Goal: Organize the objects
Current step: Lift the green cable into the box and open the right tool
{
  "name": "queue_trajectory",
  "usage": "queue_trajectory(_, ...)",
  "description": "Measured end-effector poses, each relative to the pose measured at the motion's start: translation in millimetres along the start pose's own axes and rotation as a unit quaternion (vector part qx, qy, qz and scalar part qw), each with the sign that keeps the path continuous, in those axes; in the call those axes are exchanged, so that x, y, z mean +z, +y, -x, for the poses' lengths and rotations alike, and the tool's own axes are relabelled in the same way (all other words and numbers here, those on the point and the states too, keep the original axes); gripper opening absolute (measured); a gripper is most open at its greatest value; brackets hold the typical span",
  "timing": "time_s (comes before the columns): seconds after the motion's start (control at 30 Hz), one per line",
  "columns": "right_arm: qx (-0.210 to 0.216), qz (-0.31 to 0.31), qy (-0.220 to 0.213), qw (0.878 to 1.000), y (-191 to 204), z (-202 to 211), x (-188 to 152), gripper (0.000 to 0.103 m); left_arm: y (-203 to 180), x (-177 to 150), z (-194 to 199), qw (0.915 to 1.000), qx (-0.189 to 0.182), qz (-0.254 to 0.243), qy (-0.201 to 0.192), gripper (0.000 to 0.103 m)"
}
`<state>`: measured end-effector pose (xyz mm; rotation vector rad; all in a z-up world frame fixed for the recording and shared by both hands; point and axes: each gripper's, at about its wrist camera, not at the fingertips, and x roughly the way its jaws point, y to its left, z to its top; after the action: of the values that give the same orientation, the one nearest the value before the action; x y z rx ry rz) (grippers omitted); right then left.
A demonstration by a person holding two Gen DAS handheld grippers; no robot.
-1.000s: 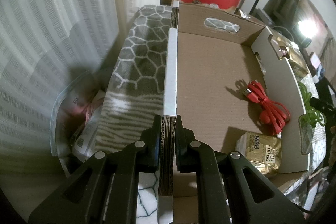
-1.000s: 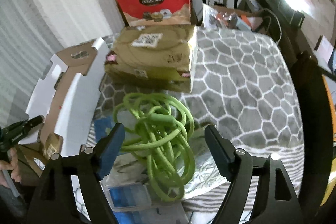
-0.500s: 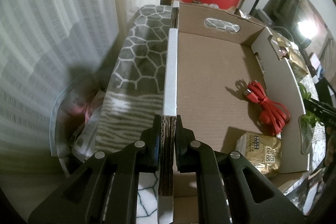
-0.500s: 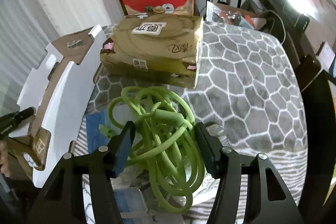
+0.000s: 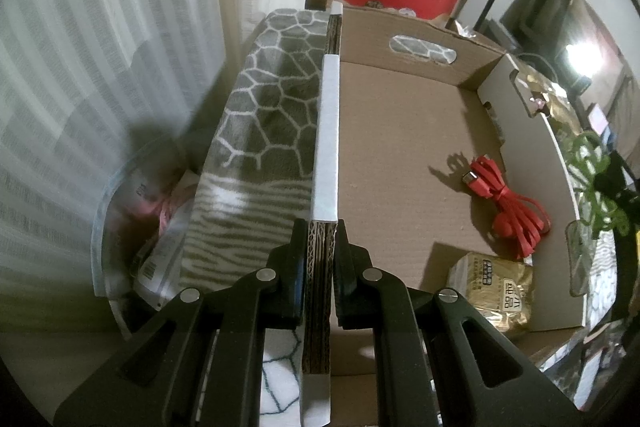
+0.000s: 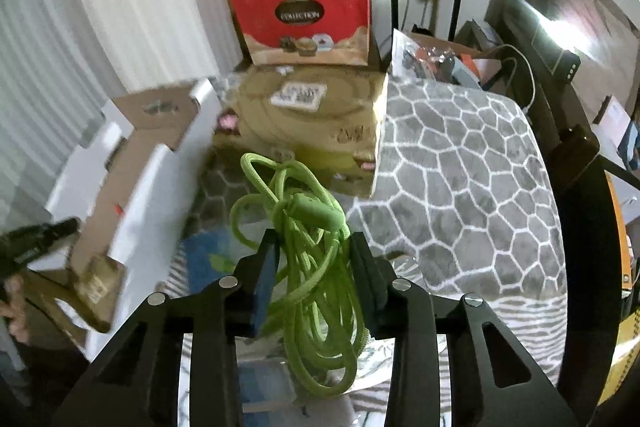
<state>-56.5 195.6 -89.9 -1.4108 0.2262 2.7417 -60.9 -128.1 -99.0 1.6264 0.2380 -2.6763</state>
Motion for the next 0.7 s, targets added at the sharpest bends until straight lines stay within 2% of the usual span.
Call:
queue_trajectory(0.37, 0.053, 0.039, -0.059, 0.996, 52.5, 58.4, 32.1, 0.035, 1.1, -0.4, 1.5, 1.0, -0.004, 0.003, 0.001, 0.01)
queue_trajectory(0.57, 0.096, 0.061, -0.067, 0.991, 90.6, 67.0, 45.5, 0.035, 0.9, -1.0, 1.9, 1.0, -0.004, 0.004, 0.001, 0.01)
queue_trajectory(0.7, 0.115, 0.079, -0.053, 0.989, 120.6, 56.5, 49.4, 0.035, 1.3, 0.0, 1.5, 1.0, -0.006, 0.005, 0.001, 0.01)
